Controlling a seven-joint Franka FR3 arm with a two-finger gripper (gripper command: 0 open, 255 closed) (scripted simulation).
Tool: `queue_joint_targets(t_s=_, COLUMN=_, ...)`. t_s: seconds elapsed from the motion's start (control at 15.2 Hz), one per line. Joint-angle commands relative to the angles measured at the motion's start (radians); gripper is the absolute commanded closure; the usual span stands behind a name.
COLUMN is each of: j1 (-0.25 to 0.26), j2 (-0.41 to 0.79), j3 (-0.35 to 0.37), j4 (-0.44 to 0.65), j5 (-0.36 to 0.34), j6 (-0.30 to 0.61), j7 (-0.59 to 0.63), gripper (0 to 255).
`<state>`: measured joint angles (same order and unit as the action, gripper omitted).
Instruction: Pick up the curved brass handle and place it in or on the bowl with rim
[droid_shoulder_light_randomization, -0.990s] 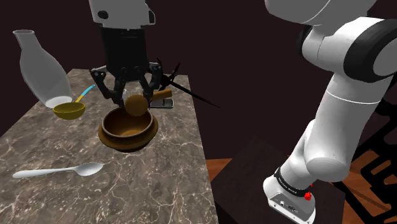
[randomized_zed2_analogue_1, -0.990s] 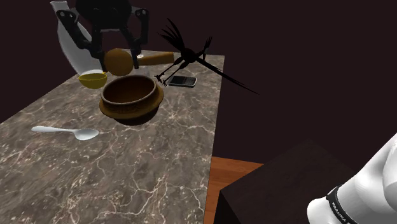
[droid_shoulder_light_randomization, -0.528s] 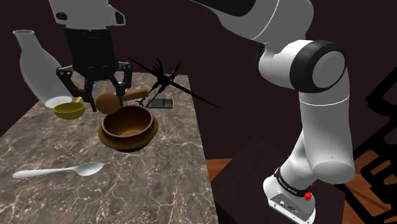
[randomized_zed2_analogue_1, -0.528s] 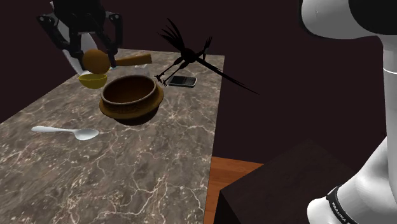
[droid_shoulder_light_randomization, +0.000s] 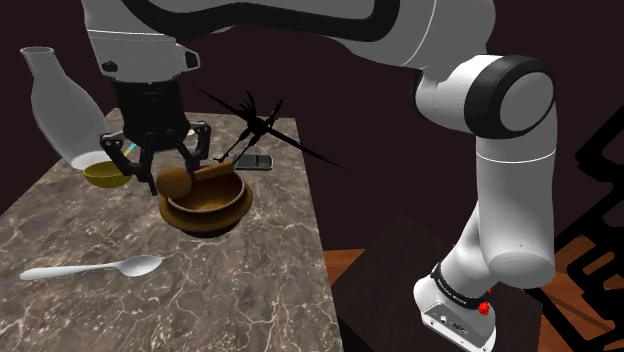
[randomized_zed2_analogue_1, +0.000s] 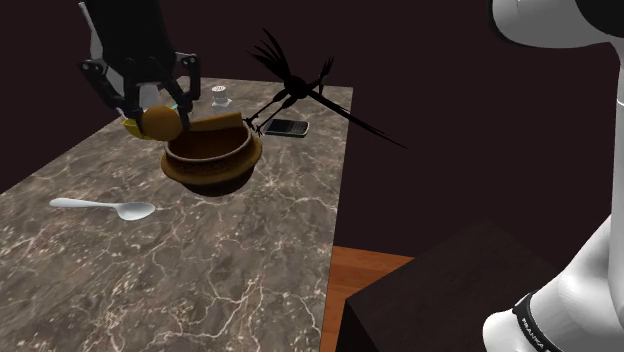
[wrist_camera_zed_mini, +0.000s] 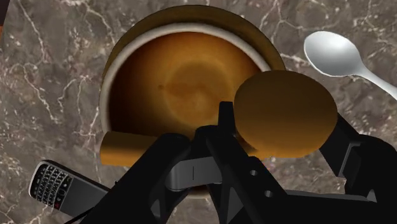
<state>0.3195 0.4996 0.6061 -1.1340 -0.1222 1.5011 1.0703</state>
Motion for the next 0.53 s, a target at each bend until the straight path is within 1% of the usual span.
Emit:
queue_joint_targets(t_s=0.0, j1=-0.012, j2=-0.012, j3=0.001, j4=-0.051, j5=0.006, j6=0.039, j7=-0.003, gripper=255)
queue_joint_targets(t_s=0.07, j1=-0.015, j2=-0.015, j3=0.001, j4=-0.066, j5=0.007, j6=0.050, j7=-0.004, gripper=255)
queue_joint_targets(t_s=0.46, j1=-0.015, j2=-0.015, j3=0.001, j4=-0.066, j5=0.007, j6=0.050, j7=-0.004, gripper=255)
